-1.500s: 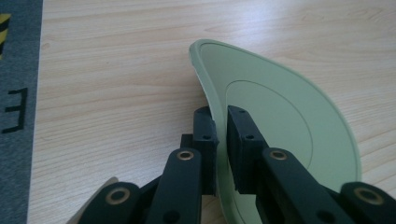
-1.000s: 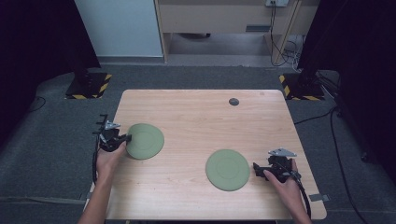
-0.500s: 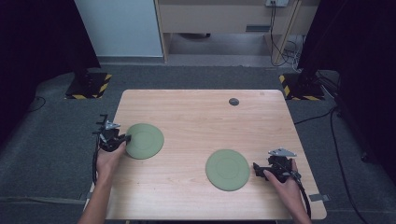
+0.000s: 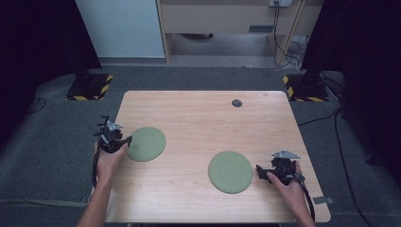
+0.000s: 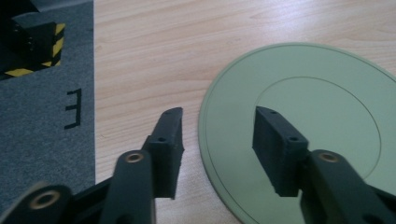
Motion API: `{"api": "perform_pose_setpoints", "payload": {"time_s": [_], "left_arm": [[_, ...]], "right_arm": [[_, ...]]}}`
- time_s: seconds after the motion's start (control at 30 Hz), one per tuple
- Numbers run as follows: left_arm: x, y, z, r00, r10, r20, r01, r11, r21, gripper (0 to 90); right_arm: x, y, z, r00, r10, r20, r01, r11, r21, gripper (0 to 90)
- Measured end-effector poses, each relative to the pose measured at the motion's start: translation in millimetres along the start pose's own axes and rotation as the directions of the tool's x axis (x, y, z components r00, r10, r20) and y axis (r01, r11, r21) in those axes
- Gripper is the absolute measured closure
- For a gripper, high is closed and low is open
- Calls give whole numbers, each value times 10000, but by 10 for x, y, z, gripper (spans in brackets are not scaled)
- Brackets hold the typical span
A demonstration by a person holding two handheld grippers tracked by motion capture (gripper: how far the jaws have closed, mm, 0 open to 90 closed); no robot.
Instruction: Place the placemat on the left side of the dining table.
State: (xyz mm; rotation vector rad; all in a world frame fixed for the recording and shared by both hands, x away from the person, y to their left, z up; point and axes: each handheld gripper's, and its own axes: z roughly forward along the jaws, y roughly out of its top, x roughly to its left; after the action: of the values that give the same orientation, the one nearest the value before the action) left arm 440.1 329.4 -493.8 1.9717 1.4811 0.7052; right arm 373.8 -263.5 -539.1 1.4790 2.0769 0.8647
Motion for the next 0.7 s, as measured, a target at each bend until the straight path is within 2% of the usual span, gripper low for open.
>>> {"api": "perform_pose_setpoints", "payload": {"time_s": [0.07,0.1,0.17,0.2,0.33,0.43,0.5,0.57,0.63,0.67,0.7], "left_arm": [[4,0,3,9999,-117,16,117,9999,-55,399],[7,-1,11,9997,-213,106,214,9997,-99,399],[4,-3,25,9990,-344,285,348,9993,-147,307],[-8,1,36,9980,-463,422,471,9987,-186,228],[-40,34,50,9960,-507,733,512,9987,-47,99],[-99,66,60,9936,-436,1042,423,9990,149,51],[-172,98,38,9925,-273,1196,272,9996,21,49],[-192,108,34,9912,-293,1293,297,9996,-10,46],[-287,147,20,9840,-312,1753,331,9994,-82,40],[-287,147,20,9840,-312,1753,331,9994,-82,41],[-356,166,10,9832,-101,1821,119,9999,-88,41]], "right_arm": [[0,0,0,10000,1,-1,-1,10000,1,13],[0,0,0,10000,1,0,-1,10000,0,13],[0,0,0,10000,1,-1,-1,10000,2,13],[0,0,0,10000,1,0,-1,10000,1,13],[0,0,0,10000,1,0,-1,10000,1,14],[0,0,0,10000,6,0,-6,10000,2,13],[-1,0,0,10000,-2,-10,2,10000,2,13],[-1,0,0,10000,-1,-11,1,10000,2,13],[-1,0,0,10000,-1,-10,1,10000,2,13],[-1,0,0,10000,-1,-10,1,10000,2,13],[-1,0,0,10000,-1,-8,1,10000,1,13]]}}
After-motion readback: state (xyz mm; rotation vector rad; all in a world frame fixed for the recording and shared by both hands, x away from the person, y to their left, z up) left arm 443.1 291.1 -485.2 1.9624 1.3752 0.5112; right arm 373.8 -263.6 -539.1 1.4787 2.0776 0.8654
